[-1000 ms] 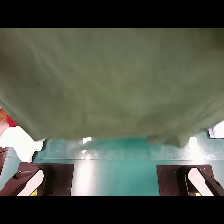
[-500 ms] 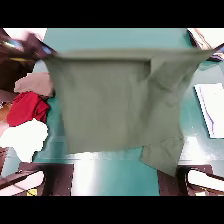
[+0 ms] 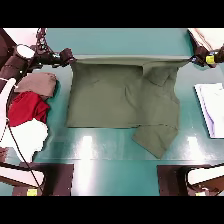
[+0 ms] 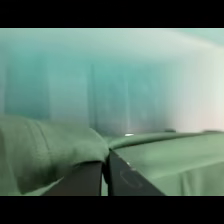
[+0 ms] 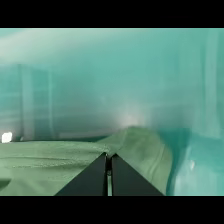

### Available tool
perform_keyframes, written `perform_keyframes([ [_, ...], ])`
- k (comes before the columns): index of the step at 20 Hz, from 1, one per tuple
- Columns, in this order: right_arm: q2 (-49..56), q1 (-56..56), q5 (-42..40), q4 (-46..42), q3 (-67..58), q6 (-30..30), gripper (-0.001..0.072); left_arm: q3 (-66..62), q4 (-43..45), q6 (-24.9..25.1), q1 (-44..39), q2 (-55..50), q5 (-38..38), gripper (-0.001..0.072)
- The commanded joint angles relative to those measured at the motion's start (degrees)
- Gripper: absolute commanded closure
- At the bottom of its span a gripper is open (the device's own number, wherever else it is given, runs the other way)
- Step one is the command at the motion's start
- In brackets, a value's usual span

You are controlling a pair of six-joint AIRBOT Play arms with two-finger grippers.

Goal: Fold the shirts.

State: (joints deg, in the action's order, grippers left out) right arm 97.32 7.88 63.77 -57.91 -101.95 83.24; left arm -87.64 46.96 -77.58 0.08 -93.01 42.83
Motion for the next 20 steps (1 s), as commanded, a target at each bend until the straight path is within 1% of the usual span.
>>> perform_keyframes([
  [1,2.3,-0.3,-5.7,-0.8,-0.9,-2.8,0.0700,-1.4,1.6,1.6,-0.2,-1.9,-1.0,0.0685],
  [5,2.1,-0.4,0.3,-1.4,5.0,-2.8,0.0701,0.9,6.1,1.5,-1.6,-1.9,5.6,0.0685],
  [7,0.0,-0.4,1.2,-5.4,10.2,-2.7,0.0701,3.8,9.1,1.4,-3.7,-1.9,7.4,0.0686],
  [9,-2.8,-0.4,1.2,-8.2,15.5,-2.7,0.0701,6.9,11.9,0.3,-5.3,-1.9,6.8,0.0685],
  [12,-5.2,-0.4,0.7,-8.7,22.3,-2.8,0.0701,9.7,13.1,-2.8,-5.6,-1.9,5.6,0.0685],
  [16,-5.3,-0.4,0.7,-7.6,26.3,-2.7,0.0698,10.0,13.4,-3.0,-5.6,-1.9,7.3,0.0683],
  [17,-5.3,-0.4,1.0,-6.6,26.3,-2.7,0.0697,10.0,13.4,-3.1,-5.6,-1.9,8.3,0.0581],
  [18,-5.3,-0.4,1.2,-4.7,26.3,-2.7,0.0693,10.0,13.4,-3.3,-5.6,-1.9,9.1,0.0265],
  [19,-5.3,-0.4,1.6,-2.6,26.2,-2.8,0.0673,10.0,13.4,-4.2,-5.6,-1.8,9.7,0.0141],
  [20,-5.3,-0.4,2.3,-0.5,26.2,-2.8,0.0500,9.9,13.5,-5.0,-5.4,-1.7,10.8,0.0181],
])
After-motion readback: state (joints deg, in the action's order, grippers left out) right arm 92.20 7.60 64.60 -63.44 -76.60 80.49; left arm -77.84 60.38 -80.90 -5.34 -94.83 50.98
